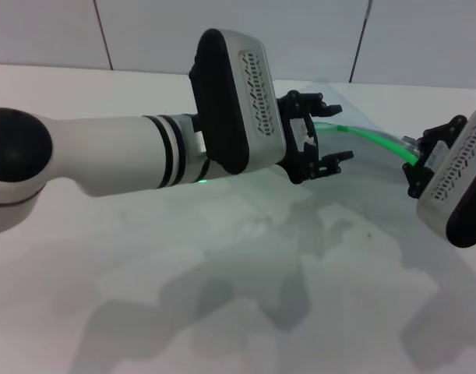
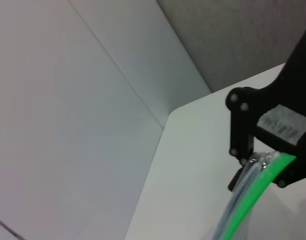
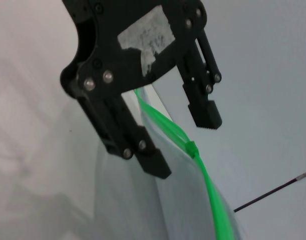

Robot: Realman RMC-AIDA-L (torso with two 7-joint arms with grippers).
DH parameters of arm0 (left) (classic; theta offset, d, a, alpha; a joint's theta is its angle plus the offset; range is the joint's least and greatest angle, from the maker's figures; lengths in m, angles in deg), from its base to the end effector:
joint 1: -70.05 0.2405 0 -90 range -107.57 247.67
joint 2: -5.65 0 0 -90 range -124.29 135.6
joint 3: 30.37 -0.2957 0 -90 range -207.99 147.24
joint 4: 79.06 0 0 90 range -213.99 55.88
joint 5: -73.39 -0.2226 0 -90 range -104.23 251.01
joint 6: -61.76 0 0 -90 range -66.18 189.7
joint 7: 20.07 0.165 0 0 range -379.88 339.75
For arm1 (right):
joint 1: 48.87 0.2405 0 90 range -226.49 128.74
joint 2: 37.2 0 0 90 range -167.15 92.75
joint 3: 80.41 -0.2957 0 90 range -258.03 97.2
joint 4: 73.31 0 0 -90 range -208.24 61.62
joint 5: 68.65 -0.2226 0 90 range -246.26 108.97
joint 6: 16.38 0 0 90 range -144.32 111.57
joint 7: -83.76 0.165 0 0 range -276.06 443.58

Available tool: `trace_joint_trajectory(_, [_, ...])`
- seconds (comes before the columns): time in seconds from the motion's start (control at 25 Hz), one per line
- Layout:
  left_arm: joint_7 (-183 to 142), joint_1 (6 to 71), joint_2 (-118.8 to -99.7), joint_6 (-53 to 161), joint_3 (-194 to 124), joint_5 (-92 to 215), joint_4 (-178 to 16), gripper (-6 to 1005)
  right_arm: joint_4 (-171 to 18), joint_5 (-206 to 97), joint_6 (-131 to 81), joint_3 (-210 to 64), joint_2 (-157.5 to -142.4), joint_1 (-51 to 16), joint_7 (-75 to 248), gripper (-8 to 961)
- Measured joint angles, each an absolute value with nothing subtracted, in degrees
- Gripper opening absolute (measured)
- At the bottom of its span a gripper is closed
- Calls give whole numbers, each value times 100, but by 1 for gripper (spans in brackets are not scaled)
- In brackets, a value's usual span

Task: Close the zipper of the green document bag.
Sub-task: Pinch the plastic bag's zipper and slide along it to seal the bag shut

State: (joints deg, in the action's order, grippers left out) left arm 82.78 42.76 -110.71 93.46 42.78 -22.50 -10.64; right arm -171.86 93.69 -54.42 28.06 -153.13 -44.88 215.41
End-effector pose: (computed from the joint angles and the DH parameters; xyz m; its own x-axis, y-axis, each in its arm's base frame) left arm -0.1423 0.4053 -0.1145 0.9418 -0.3205 0.1017 -0.2063 -0.7896 -0.5778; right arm 0.2180 0.3506 -0.0375 0.9756 -0.0388 0.2162 0.1441 -0.6299 -0.7632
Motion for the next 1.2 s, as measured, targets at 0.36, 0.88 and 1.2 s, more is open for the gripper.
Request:
trace_joint_trajectory(0.36, [8373,4175,-11071,9213,4185,-2212,-1265,564,-17144,9369,-5433,2806,-15313,-4472,21541,49])
trace_joint_trajectory(0.88, [8694,4160,-11076,8013,3401,-2205,-1422,497,-17122,9369,-5432,2802,-15313,-4438,21543,49])
trace_joint_trajectory(1.2, [8683,4185,-11080,7919,3317,-2163,-1284,490,-17116,9369,-5448,2802,-15313,-4428,21549,49])
